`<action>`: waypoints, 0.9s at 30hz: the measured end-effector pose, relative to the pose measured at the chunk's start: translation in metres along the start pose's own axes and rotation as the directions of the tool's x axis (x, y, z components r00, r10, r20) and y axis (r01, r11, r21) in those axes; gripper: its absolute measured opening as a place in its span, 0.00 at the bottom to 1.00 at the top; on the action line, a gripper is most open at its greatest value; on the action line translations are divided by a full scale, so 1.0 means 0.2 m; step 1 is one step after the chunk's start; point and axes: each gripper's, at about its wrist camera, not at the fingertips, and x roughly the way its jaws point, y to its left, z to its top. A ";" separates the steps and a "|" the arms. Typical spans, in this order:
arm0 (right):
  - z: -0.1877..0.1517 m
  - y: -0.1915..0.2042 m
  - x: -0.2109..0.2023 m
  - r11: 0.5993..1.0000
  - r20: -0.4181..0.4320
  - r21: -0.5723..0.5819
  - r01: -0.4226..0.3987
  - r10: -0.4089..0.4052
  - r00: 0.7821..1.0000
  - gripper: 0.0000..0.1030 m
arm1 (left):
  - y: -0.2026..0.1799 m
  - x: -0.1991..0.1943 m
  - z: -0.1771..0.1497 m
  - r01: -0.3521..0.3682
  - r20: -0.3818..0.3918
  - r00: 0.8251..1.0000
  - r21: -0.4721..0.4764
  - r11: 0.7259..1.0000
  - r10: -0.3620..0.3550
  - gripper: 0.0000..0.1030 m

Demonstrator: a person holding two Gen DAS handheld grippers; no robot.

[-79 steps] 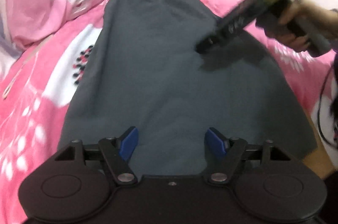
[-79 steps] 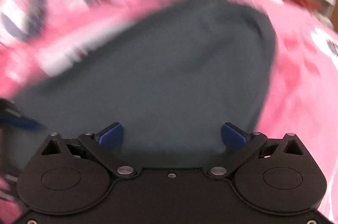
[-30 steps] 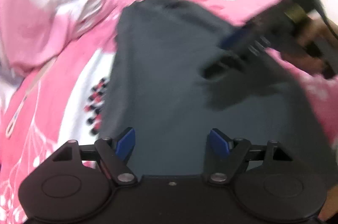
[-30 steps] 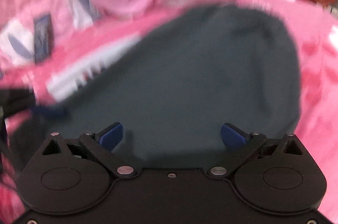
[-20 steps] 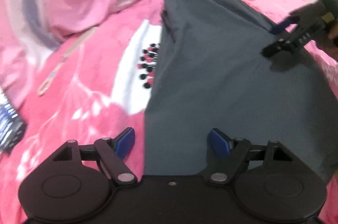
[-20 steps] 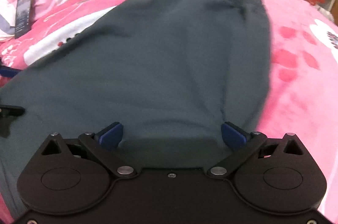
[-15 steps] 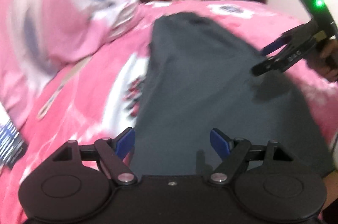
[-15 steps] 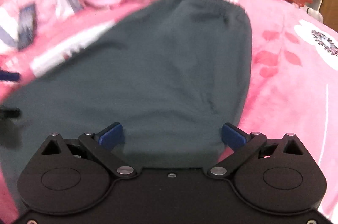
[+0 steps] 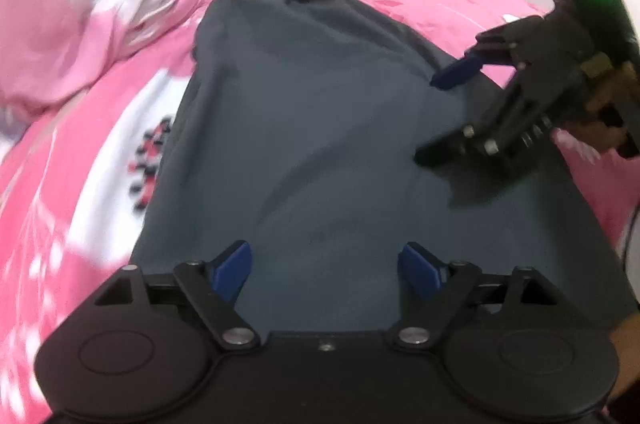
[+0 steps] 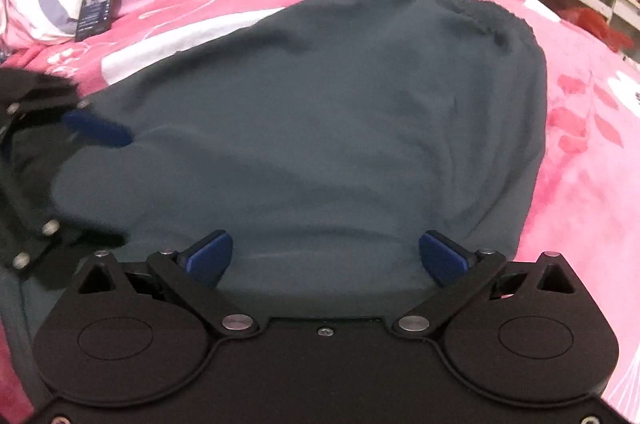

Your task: Fold clothes

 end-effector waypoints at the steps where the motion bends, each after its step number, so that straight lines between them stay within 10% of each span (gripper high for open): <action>1: 0.00 0.01 -0.01 1.000 -0.002 -0.002 0.005 -0.005 1.000 1.00 | -0.01 -0.04 -0.03 -0.010 -0.007 1.000 0.006 1.000 0.010 0.79; 6: -0.01 0.02 -0.03 1.000 -0.014 -0.008 0.018 -0.018 1.000 1.00 | -0.06 -0.17 -0.09 -0.019 -0.083 0.996 0.021 1.000 0.021 0.79; 12: -0.02 0.02 -0.03 1.000 -0.021 -0.015 0.021 -0.021 1.000 1.00 | 0.04 -0.26 0.13 -0.035 0.078 0.996 -0.107 0.994 0.043 0.79; 20: -0.03 0.01 -0.04 0.999 -0.021 -0.038 -0.006 0.005 1.000 1.00 | 0.16 0.14 0.57 0.118 0.165 0.983 -0.195 0.974 -0.086 0.79; 27: -0.04 0.00 -0.04 0.998 -0.031 -0.060 -0.022 0.020 0.999 1.00 | 0.15 0.61 0.67 0.027 0.050 0.998 -0.065 0.998 -0.024 0.82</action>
